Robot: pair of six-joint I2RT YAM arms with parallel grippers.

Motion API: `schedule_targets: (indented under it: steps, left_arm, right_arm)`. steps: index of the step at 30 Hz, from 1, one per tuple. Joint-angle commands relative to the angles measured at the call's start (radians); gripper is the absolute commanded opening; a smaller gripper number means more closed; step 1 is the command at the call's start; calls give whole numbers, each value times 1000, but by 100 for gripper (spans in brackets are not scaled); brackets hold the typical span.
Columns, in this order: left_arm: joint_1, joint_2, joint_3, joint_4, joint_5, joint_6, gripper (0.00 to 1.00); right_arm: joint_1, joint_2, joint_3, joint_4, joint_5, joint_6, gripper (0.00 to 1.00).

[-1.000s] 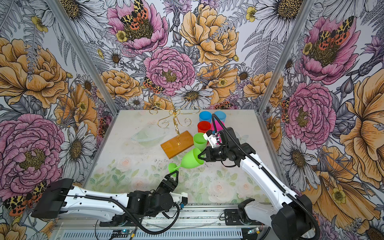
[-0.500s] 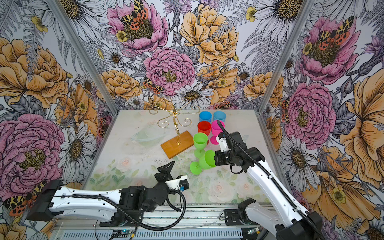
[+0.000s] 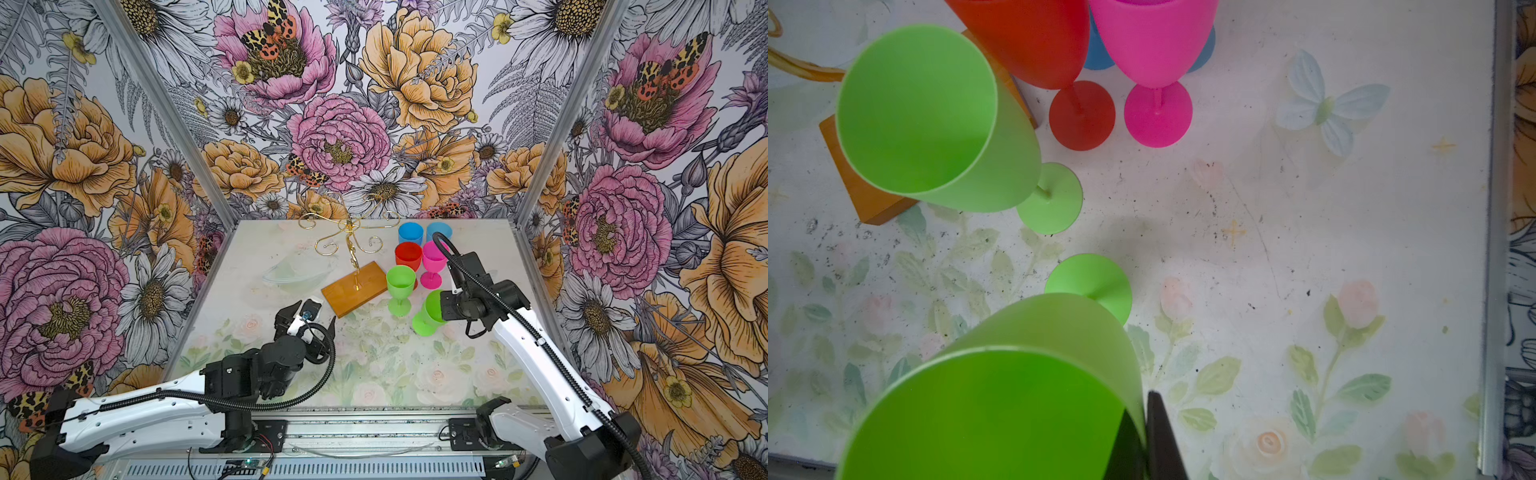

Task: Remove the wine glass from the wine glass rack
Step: 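Lower the green glass upright beside the other green glass with the right gripper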

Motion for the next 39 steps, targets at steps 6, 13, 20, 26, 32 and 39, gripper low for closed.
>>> schedule_targets:
  steps: [6,13,20,26,32,39]
  left_arm:
    - [123,-54,-9,-61,186,-104,90]
    - [161,-27,-18,-67,264,-125,90]
    - [165,1,-13,-68,282,-134,91]
    - [167,-14,-19,-73,294,-135,91]
    - [181,-43,-35,-79,302,-133,91]
    - [202,-68,-37,-102,328,-133,90]
  right_arm:
    - [-48,133,95,7,73,-54,0]
    - [-94,204,108,74,16,-79,0]
    - [-100,290,164,104,-11,-82,0]
    - [-101,335,193,107,-2,-83,0]
    - [-98,359,189,114,-5,-83,0]
    - [-97,385,186,142,-16,-73,0]
